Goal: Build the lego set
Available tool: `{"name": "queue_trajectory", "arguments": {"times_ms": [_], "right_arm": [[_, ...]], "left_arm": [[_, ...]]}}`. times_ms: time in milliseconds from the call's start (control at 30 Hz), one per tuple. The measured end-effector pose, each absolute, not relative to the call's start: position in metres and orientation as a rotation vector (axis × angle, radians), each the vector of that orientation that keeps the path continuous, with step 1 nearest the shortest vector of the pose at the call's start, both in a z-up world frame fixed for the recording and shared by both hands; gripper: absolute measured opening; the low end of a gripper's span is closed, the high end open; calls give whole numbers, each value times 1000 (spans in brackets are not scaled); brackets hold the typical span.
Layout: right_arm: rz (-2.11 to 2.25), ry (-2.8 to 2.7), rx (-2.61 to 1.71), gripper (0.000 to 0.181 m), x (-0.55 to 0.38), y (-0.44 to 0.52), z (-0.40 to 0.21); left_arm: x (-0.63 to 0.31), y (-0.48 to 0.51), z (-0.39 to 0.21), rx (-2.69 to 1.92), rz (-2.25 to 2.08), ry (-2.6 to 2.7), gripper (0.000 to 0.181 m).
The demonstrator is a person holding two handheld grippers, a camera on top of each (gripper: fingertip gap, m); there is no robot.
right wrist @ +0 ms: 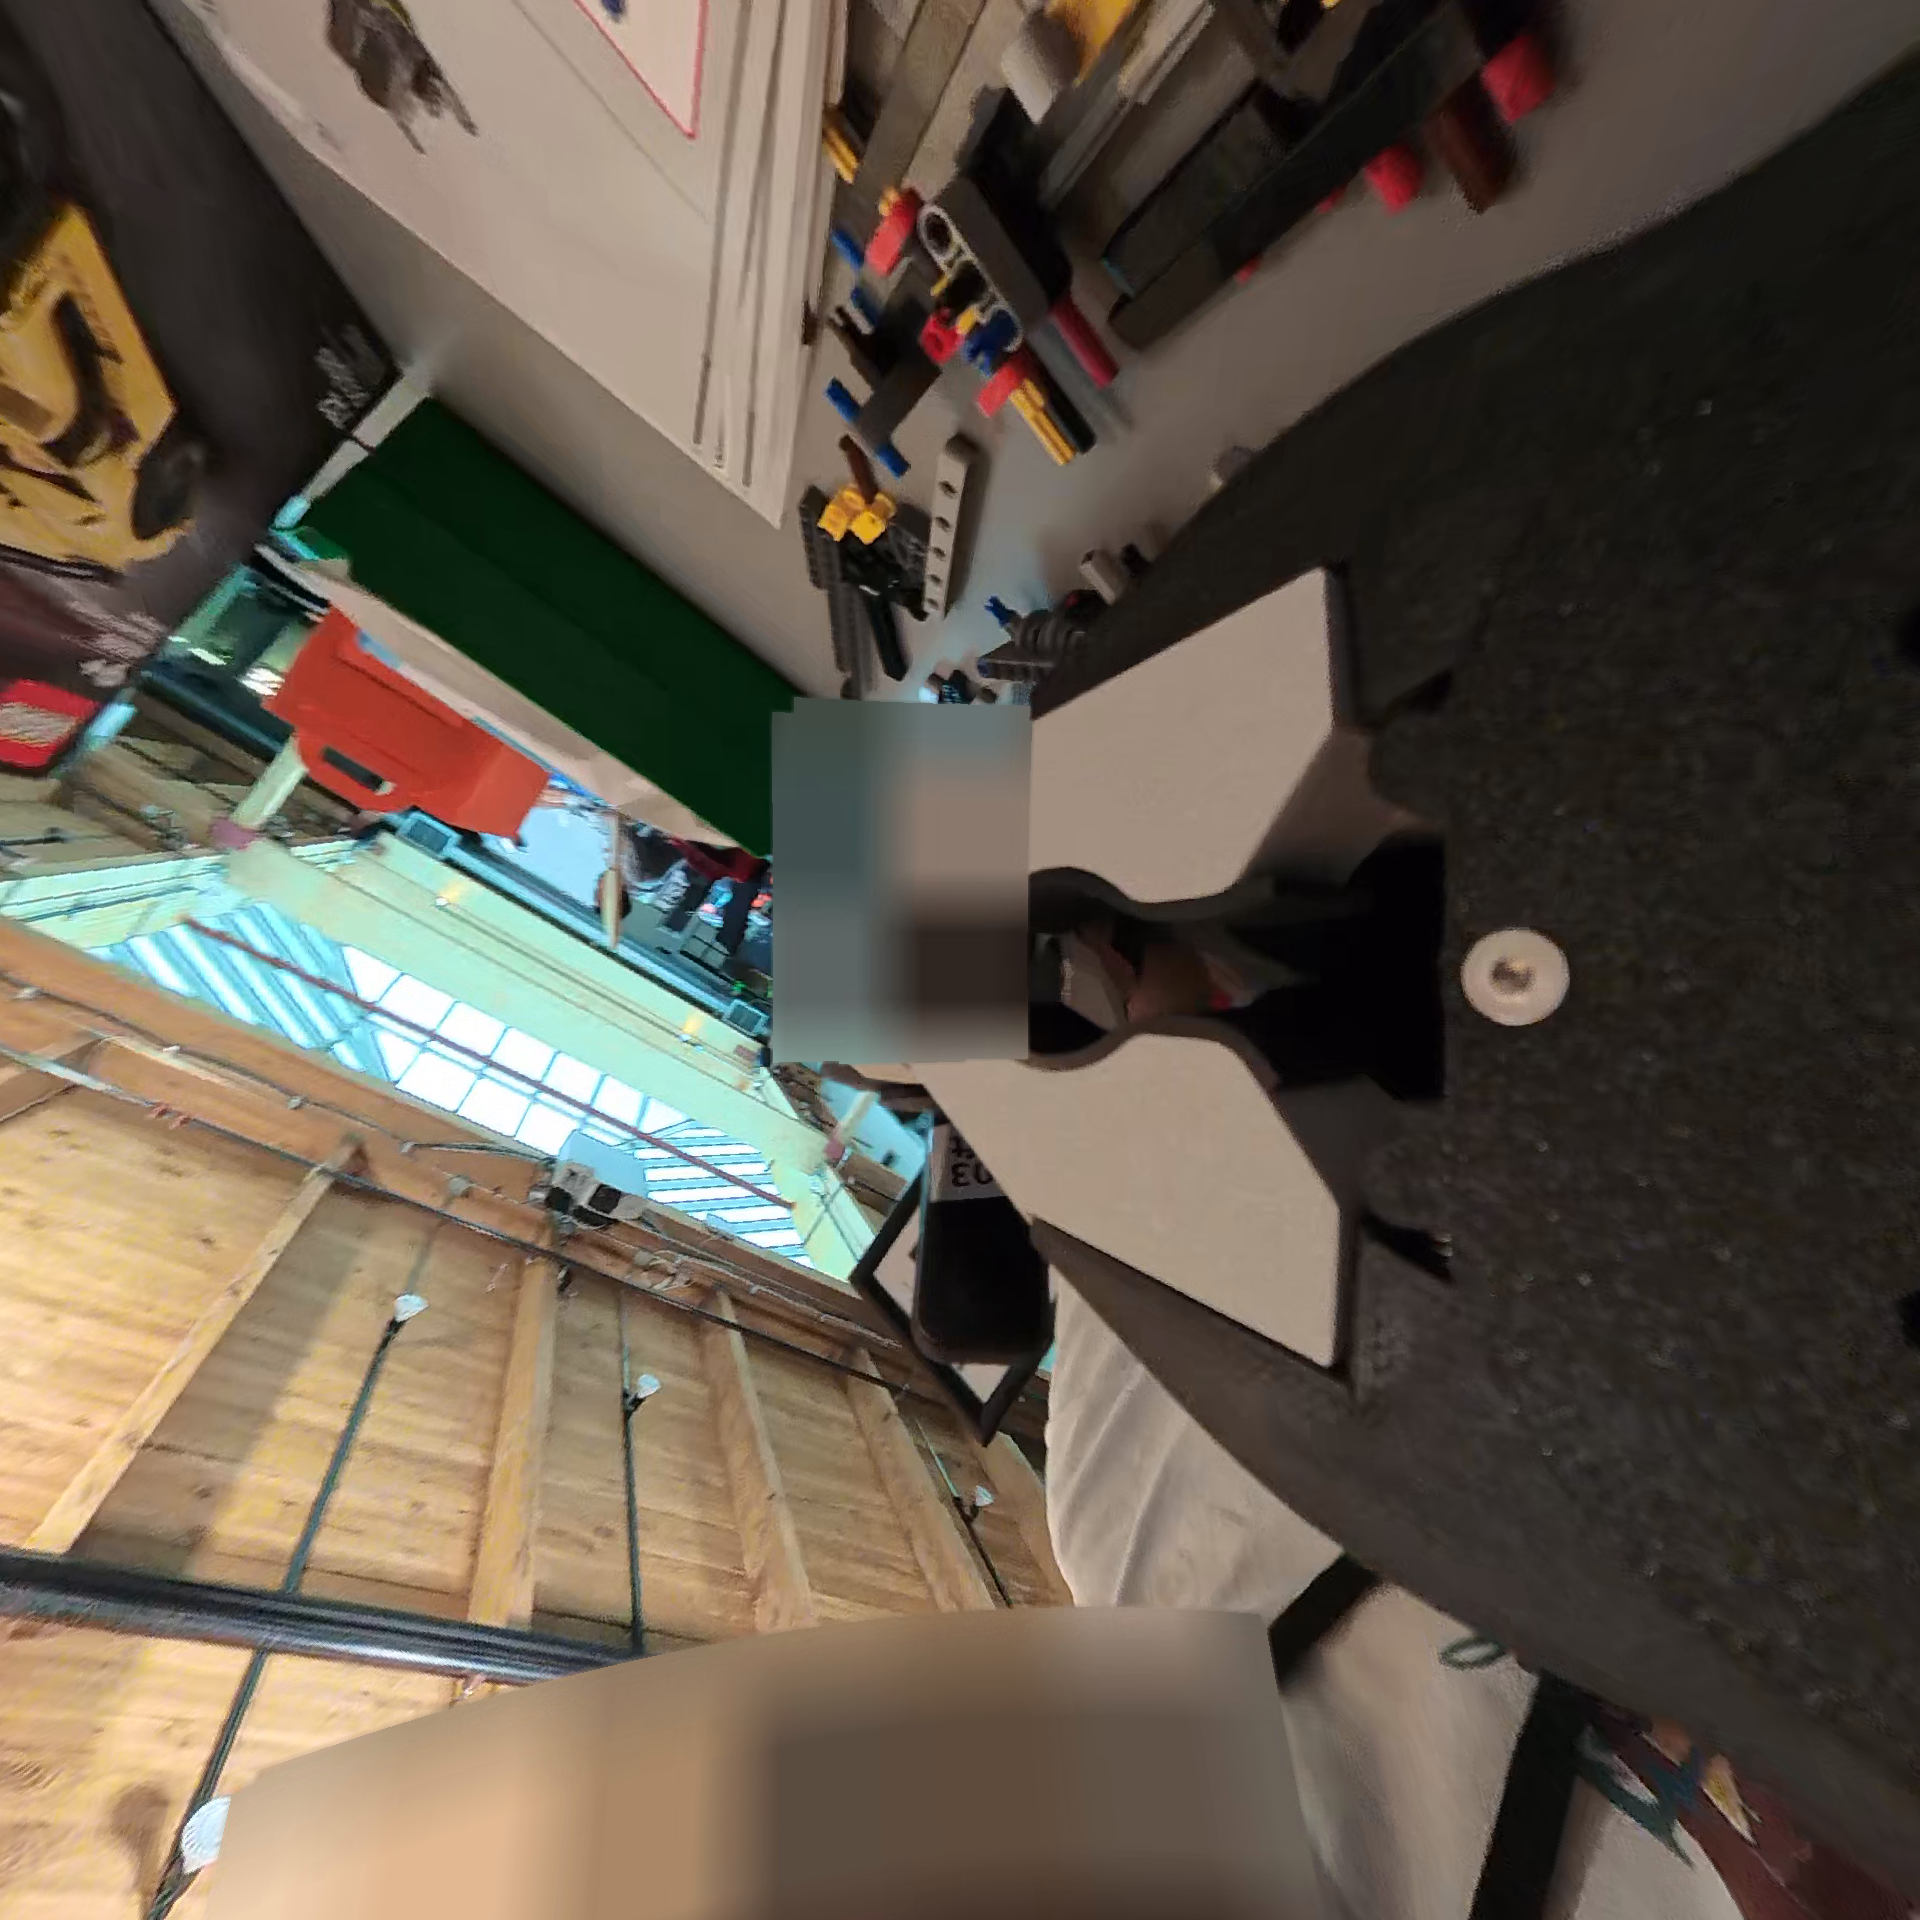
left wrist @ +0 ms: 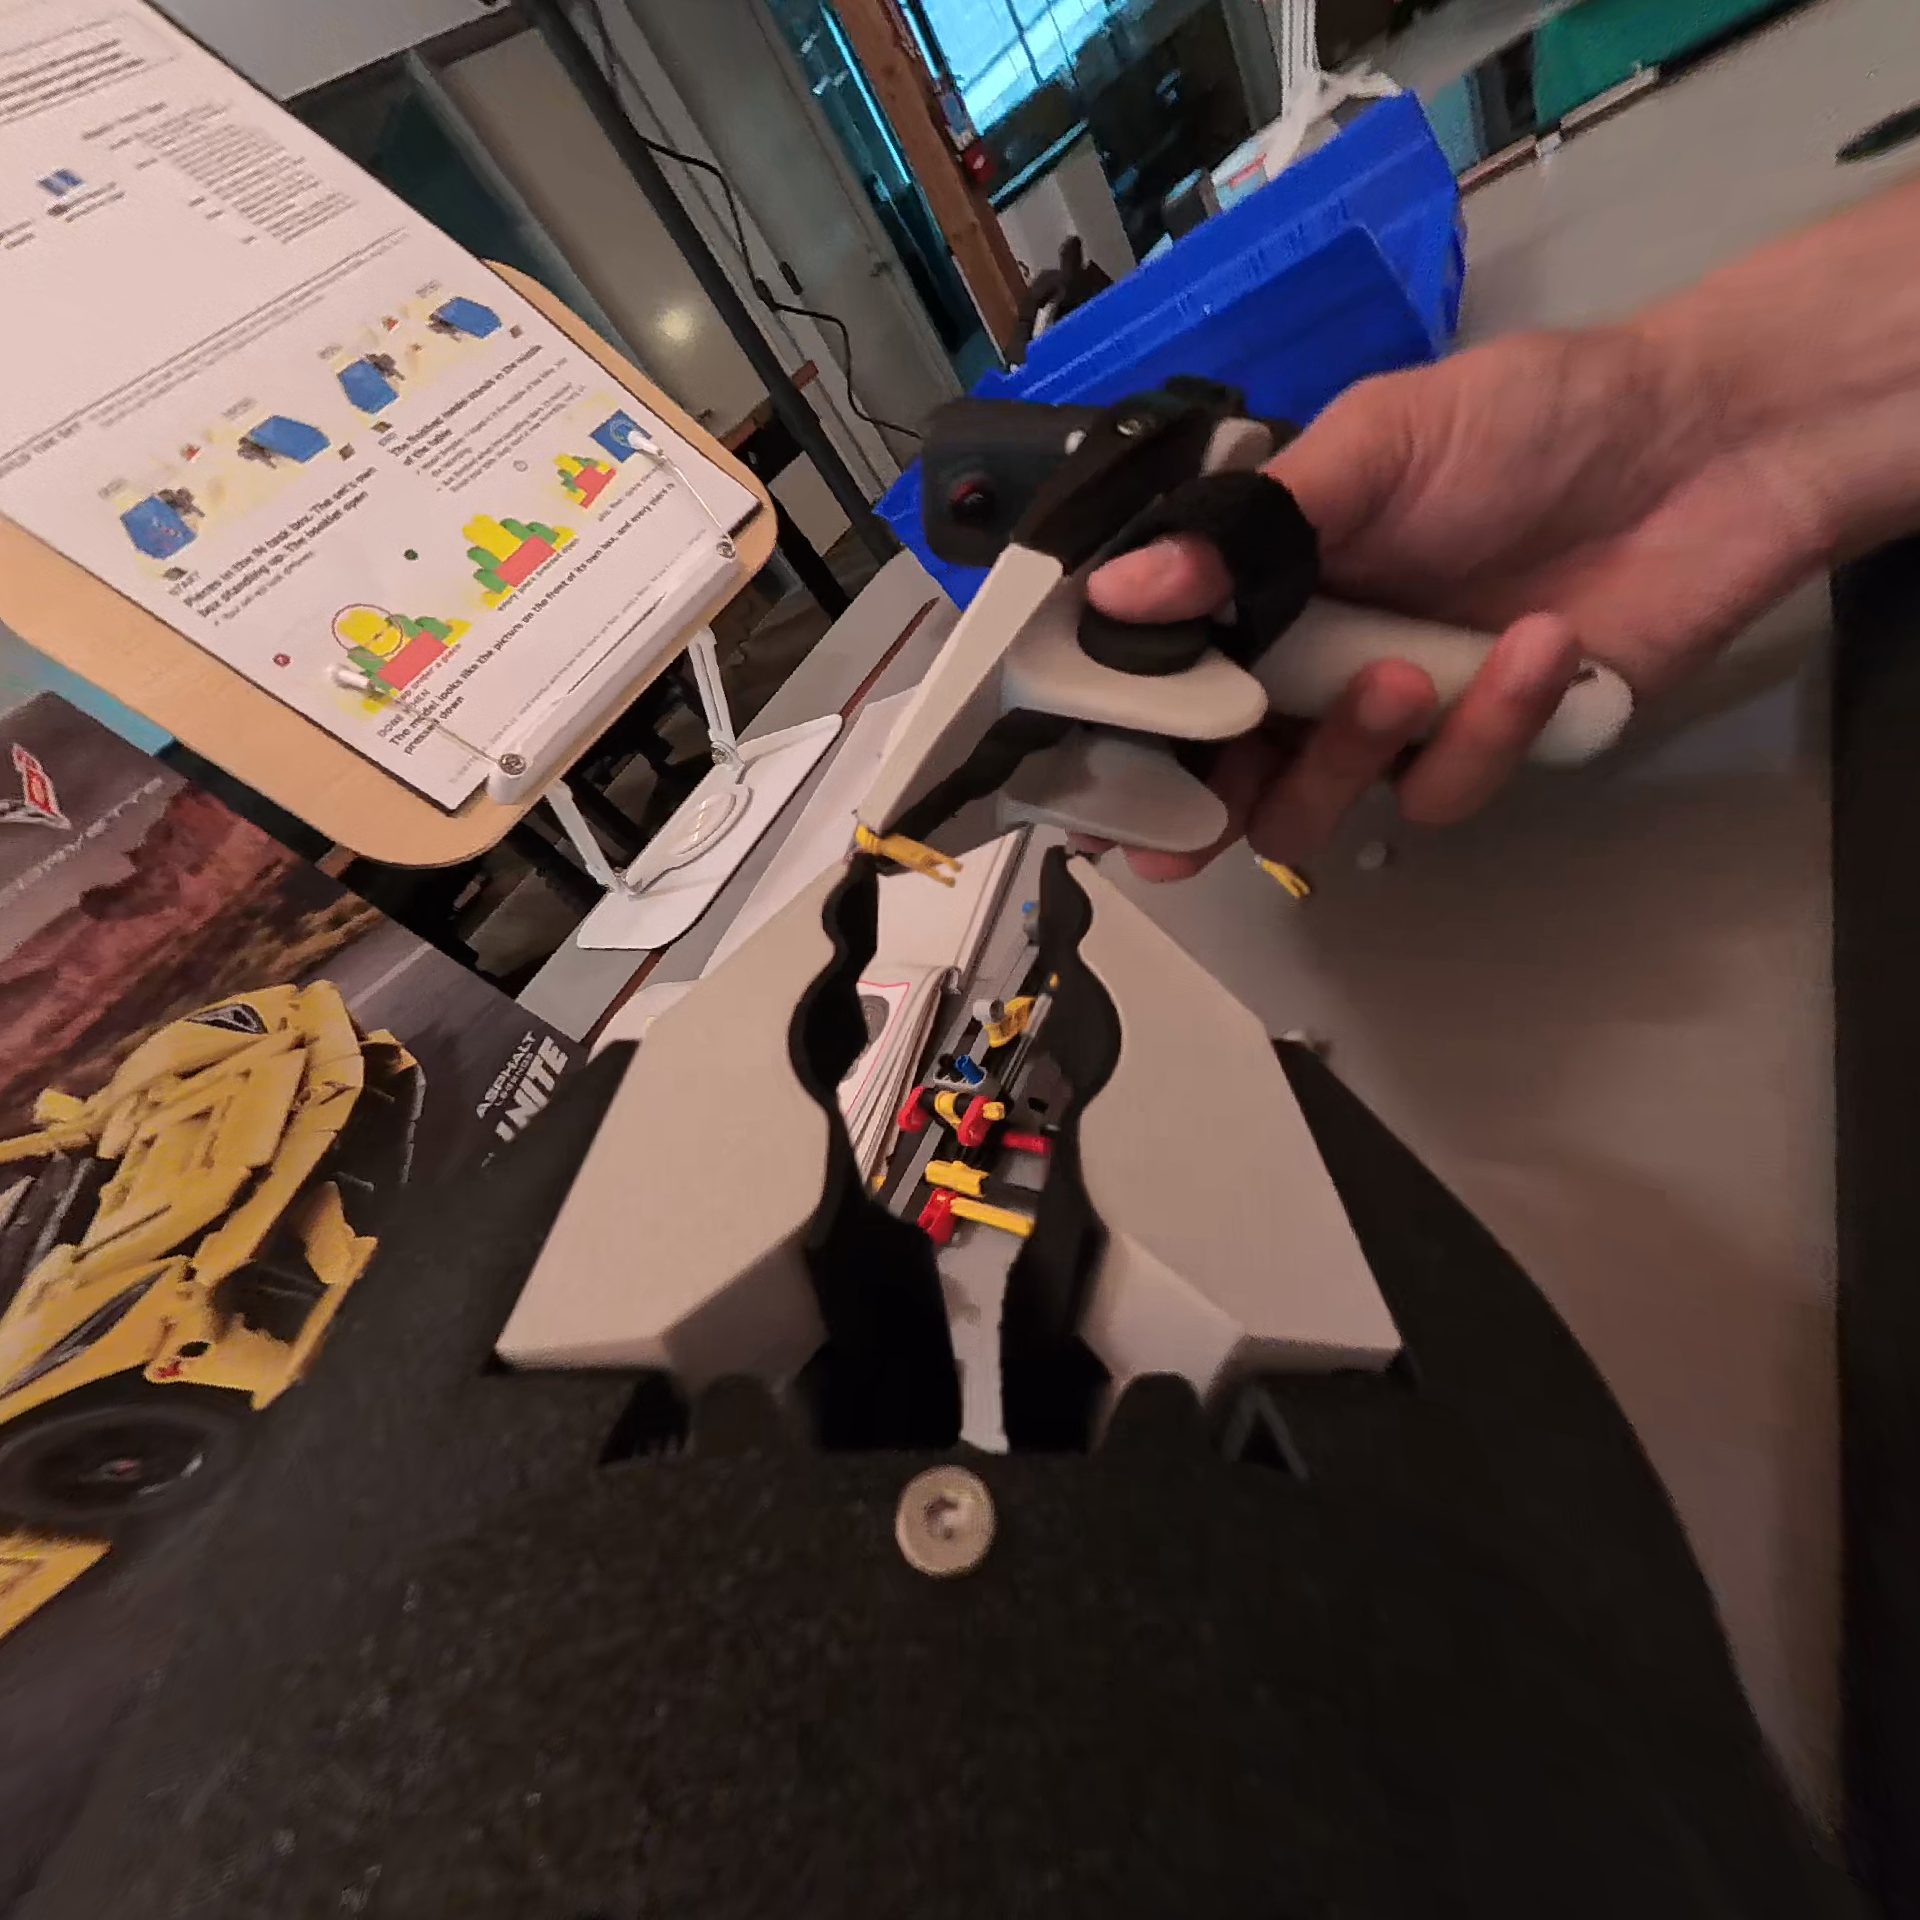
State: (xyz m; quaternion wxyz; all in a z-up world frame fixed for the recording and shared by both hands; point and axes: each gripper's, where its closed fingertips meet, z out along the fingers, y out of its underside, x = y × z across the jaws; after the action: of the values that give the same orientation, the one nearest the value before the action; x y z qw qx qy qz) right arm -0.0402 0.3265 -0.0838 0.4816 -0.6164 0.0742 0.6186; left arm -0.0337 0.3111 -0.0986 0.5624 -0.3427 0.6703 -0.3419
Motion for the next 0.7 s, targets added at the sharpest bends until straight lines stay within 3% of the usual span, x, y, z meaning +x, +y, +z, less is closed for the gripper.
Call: {"name": "queue_trajectory", "arguments": {"times_ms": [33, 333, 700], "right_arm": [[1486, 186, -1475, 4, -39, 328, -80], [1445, 164, -1461, 4, -43, 327, -77], [1532, 76, -1498, 5, -51, 315, -76]], "left_arm": [[-33, 313, -95, -830, -826, 1551, 28], [-35, 319, -81, -840, -872, 1466, 4], [-43, 308, -79, -624, -713, 1515, 3]]}}
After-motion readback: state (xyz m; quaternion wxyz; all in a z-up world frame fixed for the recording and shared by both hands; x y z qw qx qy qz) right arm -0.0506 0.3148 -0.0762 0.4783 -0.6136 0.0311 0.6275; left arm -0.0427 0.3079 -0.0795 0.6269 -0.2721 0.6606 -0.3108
